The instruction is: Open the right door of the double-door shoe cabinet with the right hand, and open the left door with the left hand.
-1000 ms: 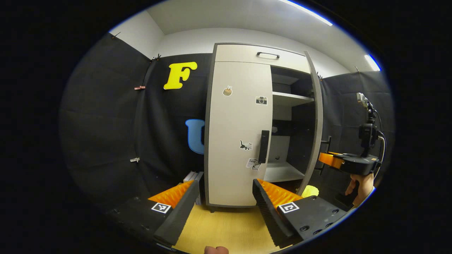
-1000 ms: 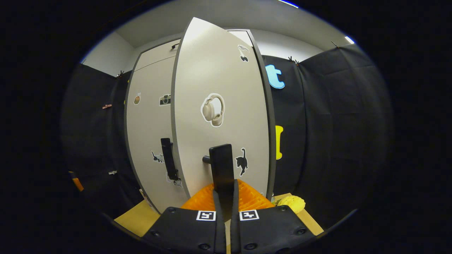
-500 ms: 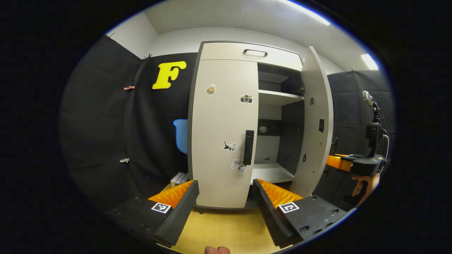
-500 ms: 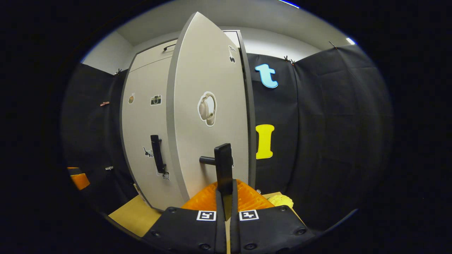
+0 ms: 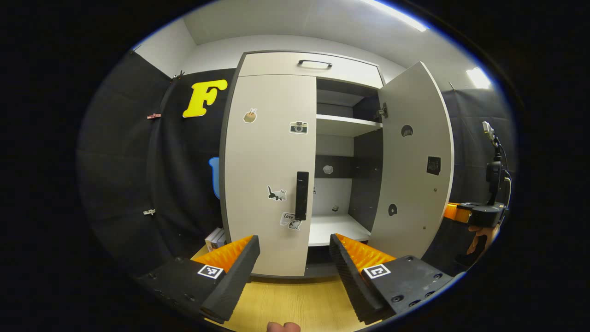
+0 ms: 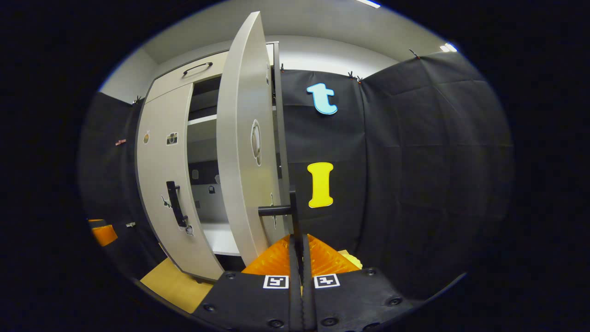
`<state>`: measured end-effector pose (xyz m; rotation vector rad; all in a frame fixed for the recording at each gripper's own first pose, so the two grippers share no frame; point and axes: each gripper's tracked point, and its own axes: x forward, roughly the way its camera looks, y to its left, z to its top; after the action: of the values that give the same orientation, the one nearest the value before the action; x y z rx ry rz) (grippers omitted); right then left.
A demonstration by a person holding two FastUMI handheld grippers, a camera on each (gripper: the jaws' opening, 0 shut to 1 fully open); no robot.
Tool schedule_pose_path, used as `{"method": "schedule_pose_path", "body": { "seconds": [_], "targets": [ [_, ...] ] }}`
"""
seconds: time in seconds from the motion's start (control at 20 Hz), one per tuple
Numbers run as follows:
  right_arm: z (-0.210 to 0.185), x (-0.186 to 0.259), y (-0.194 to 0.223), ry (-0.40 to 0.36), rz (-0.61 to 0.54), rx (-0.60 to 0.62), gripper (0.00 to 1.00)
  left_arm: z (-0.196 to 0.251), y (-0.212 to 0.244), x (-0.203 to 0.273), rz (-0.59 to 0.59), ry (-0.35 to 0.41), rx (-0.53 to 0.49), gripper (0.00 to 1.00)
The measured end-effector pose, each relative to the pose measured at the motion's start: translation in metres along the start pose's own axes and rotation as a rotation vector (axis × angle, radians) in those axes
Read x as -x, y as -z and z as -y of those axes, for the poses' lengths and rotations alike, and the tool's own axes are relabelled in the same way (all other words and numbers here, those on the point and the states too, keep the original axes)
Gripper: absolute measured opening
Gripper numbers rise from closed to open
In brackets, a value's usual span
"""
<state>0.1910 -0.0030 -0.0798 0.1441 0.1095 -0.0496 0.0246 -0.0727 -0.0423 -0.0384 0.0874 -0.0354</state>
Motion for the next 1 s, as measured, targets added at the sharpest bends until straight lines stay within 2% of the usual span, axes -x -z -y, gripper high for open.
{"method": "schedule_pose_path", "body": {
  "seconds": [0.4, 0.7, 0.8, 0.95, 1.0],
  "targets": [
    [0.012, 0.007, 0.0, -0.008, -0.007, -0.005, 0.12, 0.021, -0.006, -0.008, 0.005, 0.021, -0.015, 0.95],
    [0.017, 0.024, -0.009, -0.018, 0.016, 0.007, 0.34, 0.027, -0.011, -0.025, 0.012, 0.031, -0.014, 0.95],
    [0.016, 0.035, -0.014, -0.026, 0.025, 0.0, 0.45, 0.027, -0.016, -0.032, 0.021, 0.031, -0.013, 0.95],
    [0.017, 0.047, -0.016, -0.012, 0.034, 0.011, 0.92, 0.023, -0.027, -0.056, 0.055, 0.029, -0.025, 0.94],
    [0.018, 0.049, -0.018, -0.005, 0.041, 0.019, 0.97, 0.021, -0.03, -0.063, 0.065, 0.021, -0.032, 0.95]
  ]
}}
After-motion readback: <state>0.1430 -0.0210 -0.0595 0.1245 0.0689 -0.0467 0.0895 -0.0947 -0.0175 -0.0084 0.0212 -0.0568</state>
